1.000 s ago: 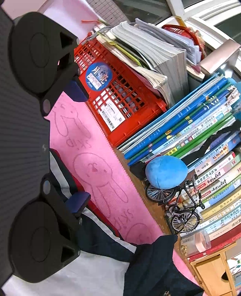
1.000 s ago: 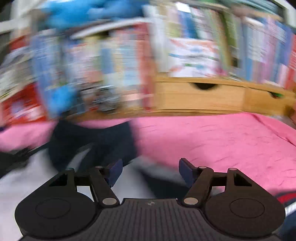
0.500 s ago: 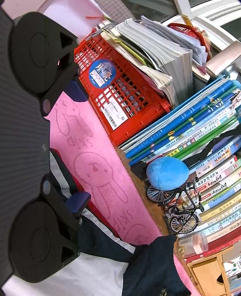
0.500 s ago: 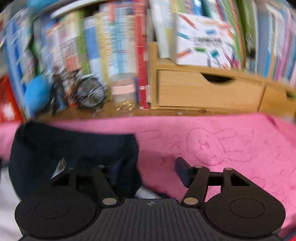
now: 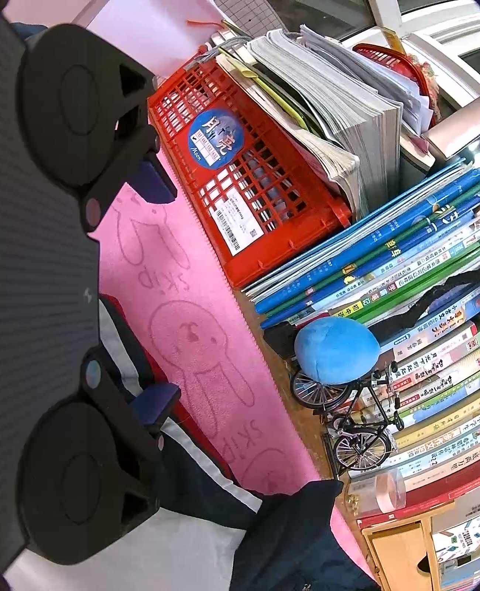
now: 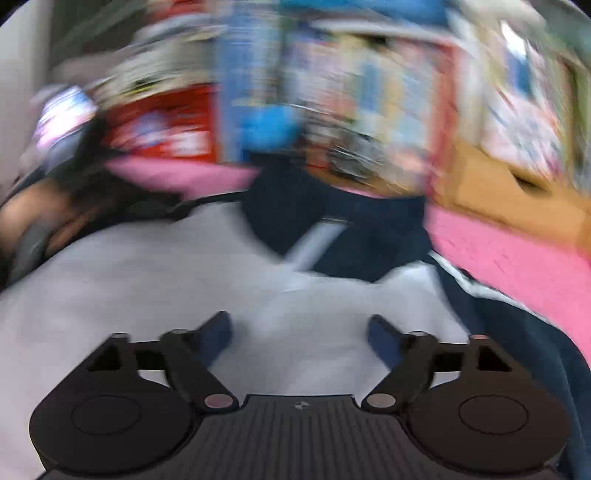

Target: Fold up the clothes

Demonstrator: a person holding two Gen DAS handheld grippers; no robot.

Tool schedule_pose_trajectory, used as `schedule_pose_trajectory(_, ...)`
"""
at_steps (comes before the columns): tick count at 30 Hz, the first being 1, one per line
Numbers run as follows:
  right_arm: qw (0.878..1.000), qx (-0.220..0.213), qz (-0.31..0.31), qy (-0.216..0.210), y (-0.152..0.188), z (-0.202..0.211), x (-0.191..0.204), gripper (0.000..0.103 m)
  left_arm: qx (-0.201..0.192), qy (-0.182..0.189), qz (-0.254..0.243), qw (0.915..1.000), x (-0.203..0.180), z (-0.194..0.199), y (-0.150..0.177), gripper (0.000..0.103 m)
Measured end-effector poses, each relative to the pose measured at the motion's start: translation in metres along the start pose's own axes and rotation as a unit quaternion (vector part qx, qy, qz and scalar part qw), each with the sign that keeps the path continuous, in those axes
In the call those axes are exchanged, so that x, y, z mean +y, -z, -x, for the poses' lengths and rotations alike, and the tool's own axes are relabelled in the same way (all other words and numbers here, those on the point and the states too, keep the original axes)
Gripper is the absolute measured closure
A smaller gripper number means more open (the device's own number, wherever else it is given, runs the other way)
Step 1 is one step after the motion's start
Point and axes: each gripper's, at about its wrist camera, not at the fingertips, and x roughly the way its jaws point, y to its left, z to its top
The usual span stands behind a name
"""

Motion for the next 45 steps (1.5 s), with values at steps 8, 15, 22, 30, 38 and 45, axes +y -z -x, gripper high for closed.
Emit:
schedule_pose_trajectory(8, 0.983, -0.069, -0.126, 0.119, 0.006, 0.084, -0.084, 0.013, 0.0, -0.004, -0.003, 1.0, 0.0, -0.001, -0.001, 0.0)
schedule_pose_trajectory(15, 0.868, -0.113, -0.326, 0.357, 0.128, 0.21, -0.207, 0.003, -0.008, -0.022, -0.024, 0.9994, -0.007, 0.002, -0.001, 0.0)
schedule_pose_trajectory(22, 0.846, -0.167, -0.417, 0.289, 0.173, 0.217, -0.282, 0.0, 0.007, 0.008, 0.016, 0.9998, 0.005, -0.002, -0.001, 0.0)
schedule_pose_trajectory(30, 0.867, -0.16, -0.206, 0.424, 0.1, 0.209, -0.25, 0.096, 0.002, -0.005, 0.001, 1.0, -0.002, 0.001, 0.0, 0.0)
schedule_pose_trajectory(38, 0.826, -0.119, 0.031, 0.551, 0.1, 0.211, -0.255, 0.095, 0.003, 0.001, 0.005, 1.0, 0.002, -0.002, 0.0, 0.0)
schedule_pose_trajectory(45, 0.879, 0.006, -0.114, 0.463, 0.134, 0.174, -0.289, 0.03, 0.001, -0.002, 0.001, 1.0, 0.001, -0.002, 0.0, 0.0)
